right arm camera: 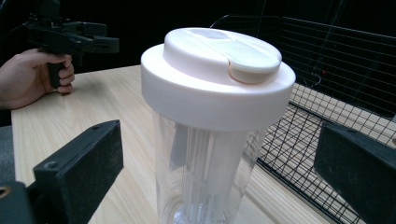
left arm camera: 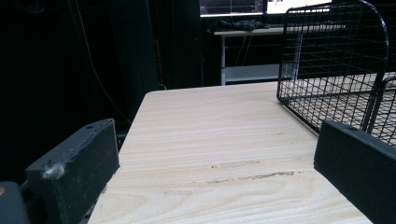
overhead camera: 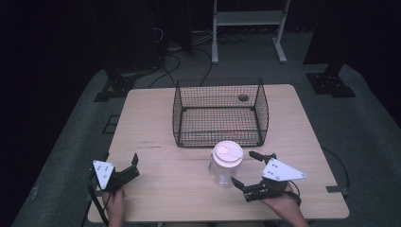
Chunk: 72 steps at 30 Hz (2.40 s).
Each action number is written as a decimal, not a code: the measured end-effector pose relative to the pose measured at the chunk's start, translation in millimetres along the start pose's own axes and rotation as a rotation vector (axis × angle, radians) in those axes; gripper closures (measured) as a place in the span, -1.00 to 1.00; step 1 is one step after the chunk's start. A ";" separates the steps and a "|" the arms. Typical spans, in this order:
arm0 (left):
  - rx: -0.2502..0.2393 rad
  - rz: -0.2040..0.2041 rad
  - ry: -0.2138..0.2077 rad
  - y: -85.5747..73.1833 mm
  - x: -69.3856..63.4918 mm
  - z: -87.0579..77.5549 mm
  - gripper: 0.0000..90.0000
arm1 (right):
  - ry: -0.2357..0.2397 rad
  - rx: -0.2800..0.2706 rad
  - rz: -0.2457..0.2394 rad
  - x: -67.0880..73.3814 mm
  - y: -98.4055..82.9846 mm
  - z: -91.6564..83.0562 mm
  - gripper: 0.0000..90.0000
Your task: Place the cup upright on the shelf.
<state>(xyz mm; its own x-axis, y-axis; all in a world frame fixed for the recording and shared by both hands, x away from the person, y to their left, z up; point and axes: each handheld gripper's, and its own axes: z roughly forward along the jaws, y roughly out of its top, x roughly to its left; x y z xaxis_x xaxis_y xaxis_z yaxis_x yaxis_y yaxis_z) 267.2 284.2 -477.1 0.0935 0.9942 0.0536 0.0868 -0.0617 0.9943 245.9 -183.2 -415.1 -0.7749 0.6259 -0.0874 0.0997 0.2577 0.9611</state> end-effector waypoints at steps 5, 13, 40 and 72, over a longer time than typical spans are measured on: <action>0.000 0.000 0.000 0.0 0.1 0.0 -1.00 | -0.005 0.002 0.000 -1.5 1.6 8.5 -0.98; -0.002 -0.002 -0.001 0.0 0.4 -0.1 -1.00 | 0.000 -0.011 0.003 -1.6 4.8 17.7 -0.98; -0.005 -0.003 -0.003 0.0 0.2 -0.2 -1.00 | -0.004 -0.055 0.001 1.0 11.3 43.6 -0.98; -0.006 -0.003 -0.003 0.0 0.3 -0.3 -1.00 | -0.003 -0.055 0.005 -0.7 17.4 42.0 -0.90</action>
<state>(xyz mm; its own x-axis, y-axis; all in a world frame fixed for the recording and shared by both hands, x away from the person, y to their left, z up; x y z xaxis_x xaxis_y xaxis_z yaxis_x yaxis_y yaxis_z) 267.0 284.4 -477.0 0.0958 0.9941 0.0501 0.0814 -0.0580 0.9950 274.3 -148.3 -409.3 -0.7728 0.6291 -0.0833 0.0690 0.2138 0.9744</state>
